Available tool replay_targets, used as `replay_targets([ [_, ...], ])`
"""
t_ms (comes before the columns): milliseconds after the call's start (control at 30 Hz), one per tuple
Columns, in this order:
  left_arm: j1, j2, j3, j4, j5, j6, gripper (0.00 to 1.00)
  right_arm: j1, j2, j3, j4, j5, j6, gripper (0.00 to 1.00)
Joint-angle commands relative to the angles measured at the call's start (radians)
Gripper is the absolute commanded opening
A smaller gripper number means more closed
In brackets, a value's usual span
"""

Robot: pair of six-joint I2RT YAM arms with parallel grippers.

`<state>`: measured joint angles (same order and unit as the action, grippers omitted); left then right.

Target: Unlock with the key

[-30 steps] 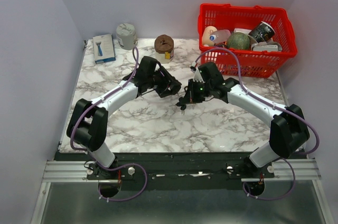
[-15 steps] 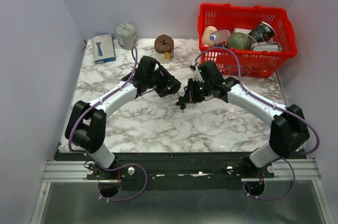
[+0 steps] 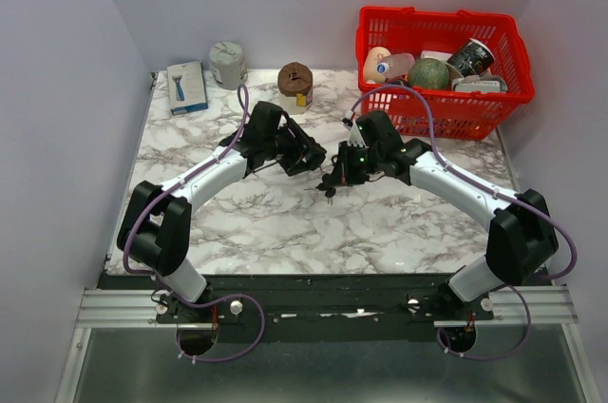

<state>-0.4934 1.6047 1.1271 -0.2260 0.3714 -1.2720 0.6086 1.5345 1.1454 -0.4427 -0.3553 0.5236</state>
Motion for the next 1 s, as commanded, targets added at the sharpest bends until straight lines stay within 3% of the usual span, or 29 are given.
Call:
replay_targets([
  [0, -0.014, -0.042, 0.017, 0.024, 0.021, 0.003, 0.00, 0.005, -0.025, 0.028, 0.012, 0.032, 0.000, 0.01],
  [967, -0.024, -0.046, 0.010, 0.033, 0.006, -0.003, 0.00, 0.002, 0.050, 0.089, -0.045, 0.119, 0.010, 0.01],
])
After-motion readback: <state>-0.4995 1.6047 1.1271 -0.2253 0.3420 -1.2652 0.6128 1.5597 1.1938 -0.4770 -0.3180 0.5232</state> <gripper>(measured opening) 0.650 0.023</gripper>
